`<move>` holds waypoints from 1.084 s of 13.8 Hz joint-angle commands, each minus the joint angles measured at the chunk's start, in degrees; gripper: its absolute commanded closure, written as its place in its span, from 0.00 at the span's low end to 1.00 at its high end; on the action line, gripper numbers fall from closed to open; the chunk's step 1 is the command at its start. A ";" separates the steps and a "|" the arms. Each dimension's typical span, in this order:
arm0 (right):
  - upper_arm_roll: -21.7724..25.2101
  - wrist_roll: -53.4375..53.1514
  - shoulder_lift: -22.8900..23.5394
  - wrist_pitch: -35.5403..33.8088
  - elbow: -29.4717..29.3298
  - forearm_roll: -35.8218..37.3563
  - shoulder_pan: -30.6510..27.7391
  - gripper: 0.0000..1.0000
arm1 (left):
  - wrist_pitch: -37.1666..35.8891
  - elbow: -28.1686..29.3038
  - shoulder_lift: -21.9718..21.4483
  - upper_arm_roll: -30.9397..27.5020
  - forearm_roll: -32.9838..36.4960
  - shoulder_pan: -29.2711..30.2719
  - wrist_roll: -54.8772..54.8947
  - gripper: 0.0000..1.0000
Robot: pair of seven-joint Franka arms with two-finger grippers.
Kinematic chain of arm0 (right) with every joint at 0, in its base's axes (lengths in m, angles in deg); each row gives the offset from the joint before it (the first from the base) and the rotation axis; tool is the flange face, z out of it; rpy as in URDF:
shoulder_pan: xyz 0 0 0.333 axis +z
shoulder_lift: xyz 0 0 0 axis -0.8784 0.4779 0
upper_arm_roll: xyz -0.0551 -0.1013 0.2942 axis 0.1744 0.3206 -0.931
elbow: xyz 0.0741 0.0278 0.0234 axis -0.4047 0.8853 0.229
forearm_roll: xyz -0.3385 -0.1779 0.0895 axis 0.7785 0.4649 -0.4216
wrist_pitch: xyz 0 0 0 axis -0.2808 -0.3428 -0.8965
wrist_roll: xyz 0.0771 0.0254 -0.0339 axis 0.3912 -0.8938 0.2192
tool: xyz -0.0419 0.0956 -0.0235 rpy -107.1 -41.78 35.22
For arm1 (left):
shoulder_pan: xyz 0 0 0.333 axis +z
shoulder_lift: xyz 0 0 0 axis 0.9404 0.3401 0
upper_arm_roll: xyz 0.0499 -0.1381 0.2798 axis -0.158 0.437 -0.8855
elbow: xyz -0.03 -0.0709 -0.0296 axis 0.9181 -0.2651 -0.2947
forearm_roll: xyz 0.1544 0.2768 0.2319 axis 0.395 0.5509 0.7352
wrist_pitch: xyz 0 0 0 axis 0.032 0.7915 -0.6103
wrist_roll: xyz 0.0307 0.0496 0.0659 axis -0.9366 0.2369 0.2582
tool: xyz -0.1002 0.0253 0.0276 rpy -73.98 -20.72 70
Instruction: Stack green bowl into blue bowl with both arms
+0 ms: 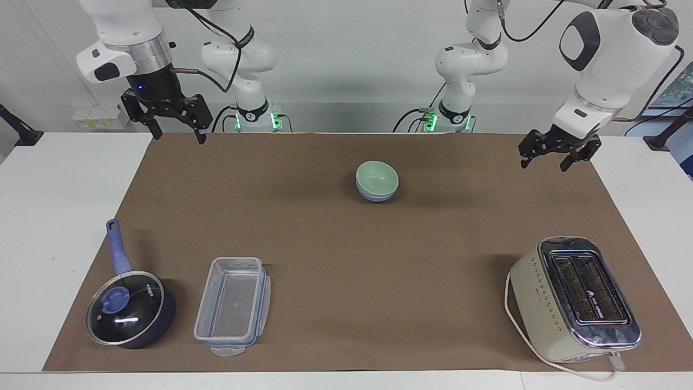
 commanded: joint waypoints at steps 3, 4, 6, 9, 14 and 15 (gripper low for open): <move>-0.54 2.07 -3.16 -0.78 4.50 0.03 -0.99 0.00 | -1.49 -1.60 0.57 0.64 1.18 0.73 -0.15 0.00; -0.54 1.98 -3.34 -0.78 4.86 0.03 -0.99 0.00 | -1.49 -1.51 0.57 0.64 1.18 0.73 -0.15 0.00; -0.54 2.07 -4.83 -0.78 7.13 0.03 -1.07 0.00 | -1.49 -1.51 0.57 0.64 1.18 0.73 -0.06 0.00; -0.54 1.20 -6.33 -0.69 9.52 0.03 -1.07 0.00 | -1.49 -1.51 0.57 0.64 1.18 0.73 -0.15 0.00; -0.54 0.84 -6.24 -0.69 9.43 -0.14 -1.07 0.00 | -1.49 -1.60 0.57 0.64 1.18 0.73 -0.15 0.00; -0.54 0.75 -6.24 -0.69 9.52 -0.14 -1.07 0.00 | -1.49 -1.60 0.57 0.64 1.18 0.73 -0.15 0.00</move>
